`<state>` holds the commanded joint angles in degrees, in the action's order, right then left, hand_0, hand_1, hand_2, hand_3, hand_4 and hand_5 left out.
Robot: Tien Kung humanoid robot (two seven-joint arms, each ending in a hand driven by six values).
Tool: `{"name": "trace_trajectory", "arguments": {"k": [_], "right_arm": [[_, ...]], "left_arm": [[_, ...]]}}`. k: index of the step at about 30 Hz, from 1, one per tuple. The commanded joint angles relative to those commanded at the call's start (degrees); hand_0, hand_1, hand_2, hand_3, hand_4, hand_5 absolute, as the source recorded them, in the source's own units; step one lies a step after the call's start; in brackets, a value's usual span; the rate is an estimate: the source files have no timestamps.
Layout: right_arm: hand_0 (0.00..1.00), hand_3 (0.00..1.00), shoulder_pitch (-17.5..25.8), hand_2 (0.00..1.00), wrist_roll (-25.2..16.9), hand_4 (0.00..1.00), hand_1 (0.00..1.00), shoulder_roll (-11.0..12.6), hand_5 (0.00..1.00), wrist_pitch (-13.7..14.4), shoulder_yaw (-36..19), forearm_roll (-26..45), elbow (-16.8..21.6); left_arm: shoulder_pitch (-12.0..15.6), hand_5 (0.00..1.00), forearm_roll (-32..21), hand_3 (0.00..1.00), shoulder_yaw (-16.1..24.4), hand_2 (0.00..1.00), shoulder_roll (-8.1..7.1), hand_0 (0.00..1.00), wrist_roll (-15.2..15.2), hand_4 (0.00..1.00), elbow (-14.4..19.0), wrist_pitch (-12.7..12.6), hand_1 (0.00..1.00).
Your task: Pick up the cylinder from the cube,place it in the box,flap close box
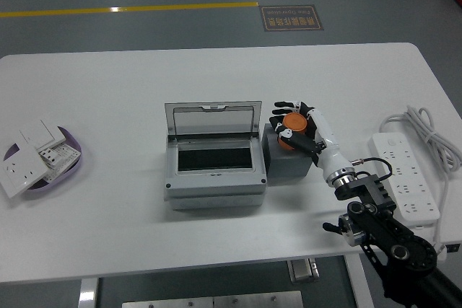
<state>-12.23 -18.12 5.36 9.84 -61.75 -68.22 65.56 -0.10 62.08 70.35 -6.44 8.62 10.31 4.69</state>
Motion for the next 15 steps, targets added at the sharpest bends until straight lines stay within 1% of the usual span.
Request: {"name": "trace_trajectory", "arguments": {"k": [6, 7, 12, 13, 15], "right_arm": [[0.747, 0.630, -0.1, 0.578, 0.1, 0.332, 0.645, 0.0, 0.002, 0.1, 0.4, -0.1, 0.1], [0.747, 0.608, -0.1, 0.560, 0.1, 0.232, 0.630, -0.1, 0.002, 0.1, 0.4, -0.1, 0.1], [0.747, 0.608, -0.1, 0.560, -0.2, 0.232, 0.630, -0.1, 0.002, 0.3, 0.5, 0.4, 0.2], [0.748, 0.607, -0.2, 0.557, -0.4, 0.192, 0.629, -0.1, 0.002, 0.4, 0.5, 0.6, 0.3], [0.748, 0.607, -0.2, 0.557, -0.7, 0.192, 0.629, -0.1, 0.002, 0.6, 0.6, 1.1, 0.4]], "left_arm": [[0.0, 0.300, 0.0, 0.667, 0.0, 0.579, -0.03, 0.636, 0.0, 0.719, 0.0, 0.0, 0.661], [0.0, 0.299, 0.0, 0.667, 0.0, 0.579, -0.03, 0.636, 0.0, 0.719, 0.0, 0.0, 0.661], [0.0, 0.299, 0.1, 0.667, 0.1, 0.579, -0.01, 0.636, 0.0, 0.719, 0.0, 0.0, 0.661], [0.0, 0.298, 0.0, 0.668, 0.0, 0.580, 0.00, 0.636, 0.0, 0.718, 0.0, 0.0, 0.661], [0.0, 0.298, 0.0, 0.668, 0.0, 0.580, 0.02, 0.636, -0.1, 0.718, 0.0, 0.0, 0.661]]}}
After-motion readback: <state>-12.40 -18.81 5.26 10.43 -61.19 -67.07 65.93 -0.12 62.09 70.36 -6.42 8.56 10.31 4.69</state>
